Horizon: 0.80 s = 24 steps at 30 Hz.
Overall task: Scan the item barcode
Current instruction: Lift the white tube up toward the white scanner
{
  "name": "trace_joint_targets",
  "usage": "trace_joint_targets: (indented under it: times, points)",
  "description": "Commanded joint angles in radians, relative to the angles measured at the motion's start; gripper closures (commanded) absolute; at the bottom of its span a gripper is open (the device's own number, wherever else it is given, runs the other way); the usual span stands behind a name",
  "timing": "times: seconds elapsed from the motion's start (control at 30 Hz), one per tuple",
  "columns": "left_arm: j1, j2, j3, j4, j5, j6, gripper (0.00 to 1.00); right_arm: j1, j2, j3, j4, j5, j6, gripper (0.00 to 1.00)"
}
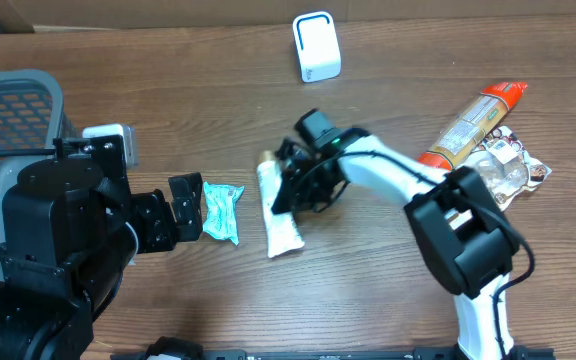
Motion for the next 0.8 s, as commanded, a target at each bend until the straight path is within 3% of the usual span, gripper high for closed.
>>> trace_joint_targets:
  times: [0.0, 0.23, 0.57, 0.77]
  points:
    - [0.005, 0.002, 0.012, 0.000, -0.013, -0.014, 0.01, -0.064, -0.098, 0.002, -0.030, -0.195, -0.193, 0.96]
    - [0.005, 0.002, 0.012, 0.000, -0.013, -0.014, 0.00, -0.217, -0.251, 0.002, -0.159, -0.379, -0.455, 0.96]
    - [0.005, 0.001, 0.012, 0.000, -0.013, -0.014, 0.00, -0.408, -0.516, 0.004, -0.166, -0.502, -0.477, 0.96]
    - [0.005, 0.002, 0.012, 0.000, -0.013, -0.014, 0.00, -0.439, -0.635, 0.007, -0.185, -0.547, -0.472, 0.96]
